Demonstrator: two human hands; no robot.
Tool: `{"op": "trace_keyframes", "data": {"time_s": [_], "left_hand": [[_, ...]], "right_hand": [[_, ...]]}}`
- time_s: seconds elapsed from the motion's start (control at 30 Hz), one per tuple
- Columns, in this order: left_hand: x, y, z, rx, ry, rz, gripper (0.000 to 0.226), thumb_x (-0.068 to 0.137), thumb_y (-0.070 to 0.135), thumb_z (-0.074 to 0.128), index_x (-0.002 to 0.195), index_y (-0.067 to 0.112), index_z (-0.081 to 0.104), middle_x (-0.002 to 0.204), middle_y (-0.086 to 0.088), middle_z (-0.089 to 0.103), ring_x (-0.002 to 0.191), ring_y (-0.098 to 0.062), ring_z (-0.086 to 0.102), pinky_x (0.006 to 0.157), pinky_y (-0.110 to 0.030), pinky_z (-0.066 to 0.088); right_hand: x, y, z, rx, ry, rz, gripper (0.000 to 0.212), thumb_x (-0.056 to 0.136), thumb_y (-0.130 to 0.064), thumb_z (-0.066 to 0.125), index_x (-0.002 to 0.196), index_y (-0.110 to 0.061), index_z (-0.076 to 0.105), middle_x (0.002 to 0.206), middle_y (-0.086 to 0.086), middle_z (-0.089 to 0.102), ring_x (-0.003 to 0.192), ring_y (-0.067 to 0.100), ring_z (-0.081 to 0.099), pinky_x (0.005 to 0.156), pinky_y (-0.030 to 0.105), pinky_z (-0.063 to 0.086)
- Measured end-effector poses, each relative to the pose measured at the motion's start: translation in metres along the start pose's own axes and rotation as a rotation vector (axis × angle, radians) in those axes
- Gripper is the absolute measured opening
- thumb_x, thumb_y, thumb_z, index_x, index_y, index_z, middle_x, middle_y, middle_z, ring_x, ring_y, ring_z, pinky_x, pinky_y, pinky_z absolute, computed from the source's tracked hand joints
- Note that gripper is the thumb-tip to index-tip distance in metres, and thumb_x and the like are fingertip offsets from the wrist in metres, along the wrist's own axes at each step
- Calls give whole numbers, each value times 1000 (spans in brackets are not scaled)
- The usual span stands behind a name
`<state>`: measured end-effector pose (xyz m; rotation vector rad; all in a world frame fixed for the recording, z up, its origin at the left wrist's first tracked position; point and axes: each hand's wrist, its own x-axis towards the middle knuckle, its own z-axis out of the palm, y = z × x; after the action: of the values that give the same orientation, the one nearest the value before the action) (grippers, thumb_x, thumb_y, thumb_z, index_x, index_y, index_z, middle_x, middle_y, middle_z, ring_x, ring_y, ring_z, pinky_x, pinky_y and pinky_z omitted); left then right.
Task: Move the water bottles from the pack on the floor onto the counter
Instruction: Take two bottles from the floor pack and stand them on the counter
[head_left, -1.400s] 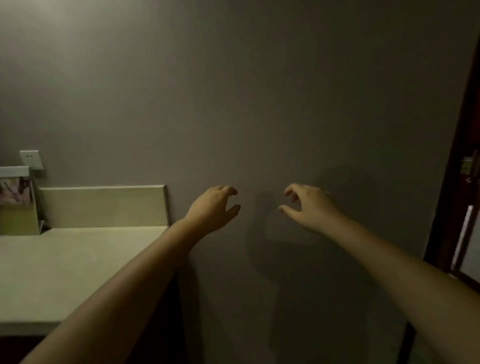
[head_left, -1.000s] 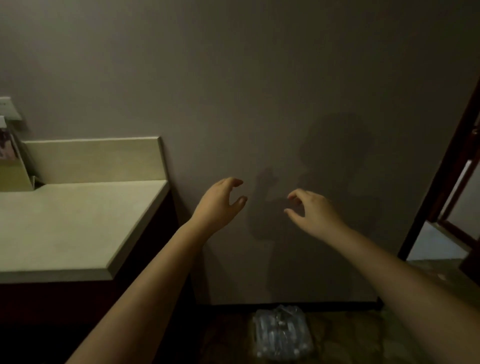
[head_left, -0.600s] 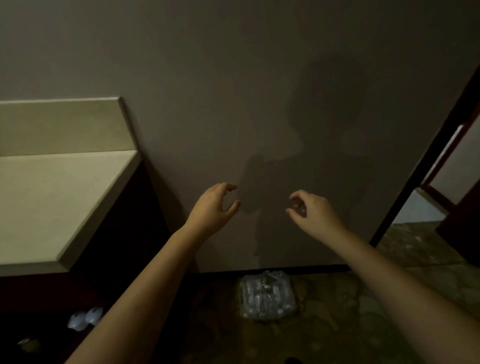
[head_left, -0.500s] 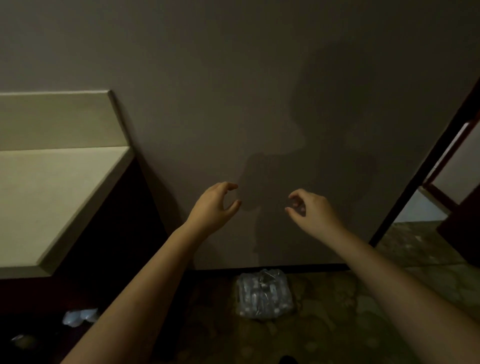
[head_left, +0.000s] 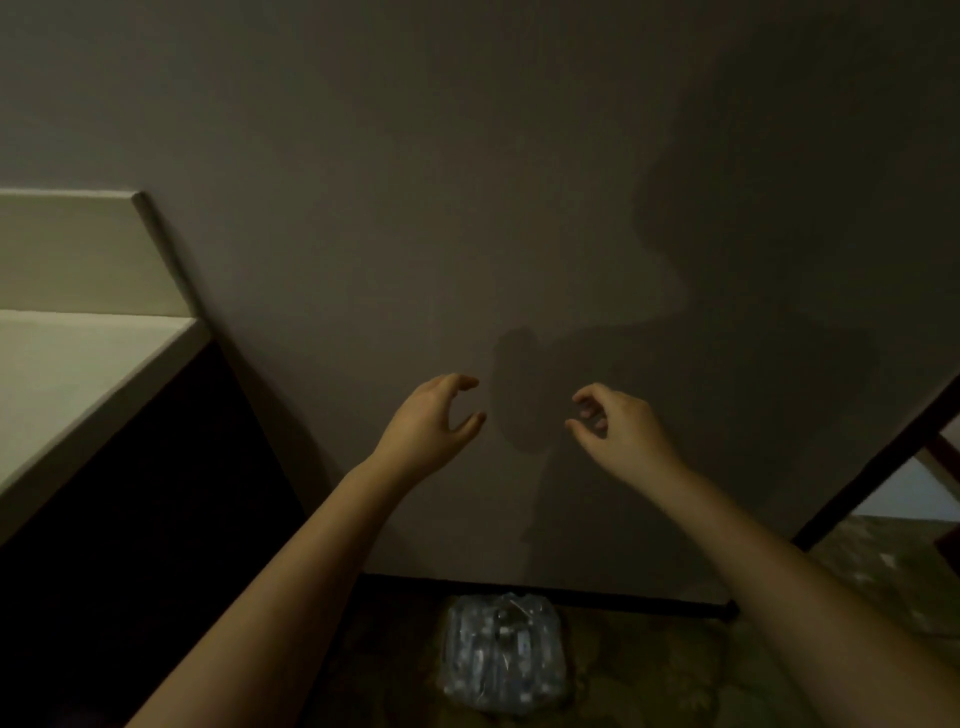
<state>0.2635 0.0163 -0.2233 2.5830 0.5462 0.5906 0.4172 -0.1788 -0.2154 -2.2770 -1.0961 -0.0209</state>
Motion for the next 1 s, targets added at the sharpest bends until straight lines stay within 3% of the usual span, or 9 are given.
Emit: {"op": "trace_keyframes", "data": {"time_s": [0.23,0.6,1.0], "left_hand": [[18,-14,15,41,-18,-79,47,88,42,60,131,26,49,130,5,55,118,-9,50,90,-18,38],[23,-53,-20,123,16,-139,47,89,41,60,130,23,50,130,3,56,118,-12,51,90,-18,35],[-18,-94,-112,272,100,-267,42,89,39,59,127,21,52,128,0,57,117,-16,53,95,-30,44]], "right_hand": [[36,18,28,12,-88,-37,25,84,-30,68,106,-22,61,90,-7,62,83,16,61,76,37,53],[74,-11,70,101,-119,-108,24,80,-26,72,101,-20,62,84,-6,61,78,19,63,73,40,54],[111,-103,107,196,-150,-299,22,82,-28,71,100,-21,62,86,-5,61,79,20,61,74,40,53]]}}
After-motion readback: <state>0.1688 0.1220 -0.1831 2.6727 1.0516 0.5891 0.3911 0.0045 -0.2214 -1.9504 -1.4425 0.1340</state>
